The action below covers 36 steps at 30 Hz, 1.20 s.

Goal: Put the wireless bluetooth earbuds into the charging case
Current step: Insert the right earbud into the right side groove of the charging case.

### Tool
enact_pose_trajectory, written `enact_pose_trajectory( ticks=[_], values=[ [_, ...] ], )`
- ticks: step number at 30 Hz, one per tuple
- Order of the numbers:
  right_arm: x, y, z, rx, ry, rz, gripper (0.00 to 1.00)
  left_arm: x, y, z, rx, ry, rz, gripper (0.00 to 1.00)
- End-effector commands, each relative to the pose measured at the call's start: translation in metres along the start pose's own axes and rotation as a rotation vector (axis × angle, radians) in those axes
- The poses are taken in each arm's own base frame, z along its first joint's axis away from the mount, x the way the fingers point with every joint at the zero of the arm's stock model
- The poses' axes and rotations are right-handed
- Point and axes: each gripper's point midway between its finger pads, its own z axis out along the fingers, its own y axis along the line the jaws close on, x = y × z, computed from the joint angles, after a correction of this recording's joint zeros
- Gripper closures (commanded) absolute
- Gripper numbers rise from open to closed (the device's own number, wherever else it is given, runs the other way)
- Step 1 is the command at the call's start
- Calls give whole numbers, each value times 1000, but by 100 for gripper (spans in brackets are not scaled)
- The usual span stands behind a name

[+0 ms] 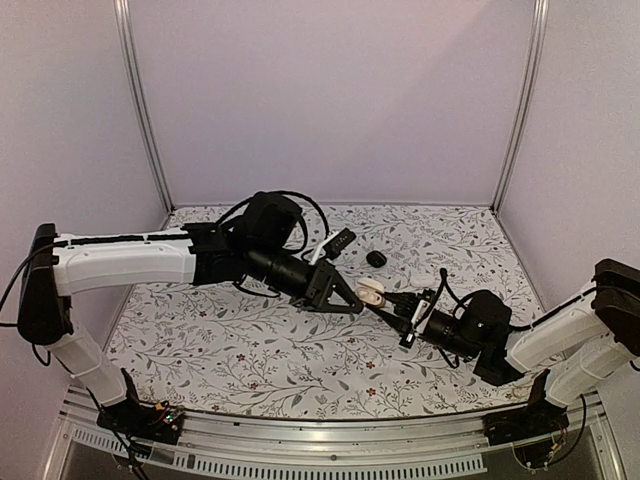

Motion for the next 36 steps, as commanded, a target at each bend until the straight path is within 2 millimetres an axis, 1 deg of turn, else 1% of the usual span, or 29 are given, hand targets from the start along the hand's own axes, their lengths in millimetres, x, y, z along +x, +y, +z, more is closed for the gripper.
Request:
enact_pose_trajectory(
  ticks=[1, 10, 19, 27, 36],
  values=[
    [-6, -6, -1, 55, -13, -36, 100, -14, -6, -2, 32, -36, -39, 100],
    [-5, 3, 2, 59, 3, -84, 100, -21, -5, -3, 32, -57, -59, 100],
    [-7, 4, 3, 58, -1, -90, 100, -23, -1, -1, 27, -56, -75, 100],
    [-8, 6, 5, 52, -2, -93, 100, -27, -4, 2, 37, -54, -70, 100],
    [-6, 9, 9, 46, 7, -85, 100, -25, -2, 6, 45, -34, -80, 100]
  ],
)
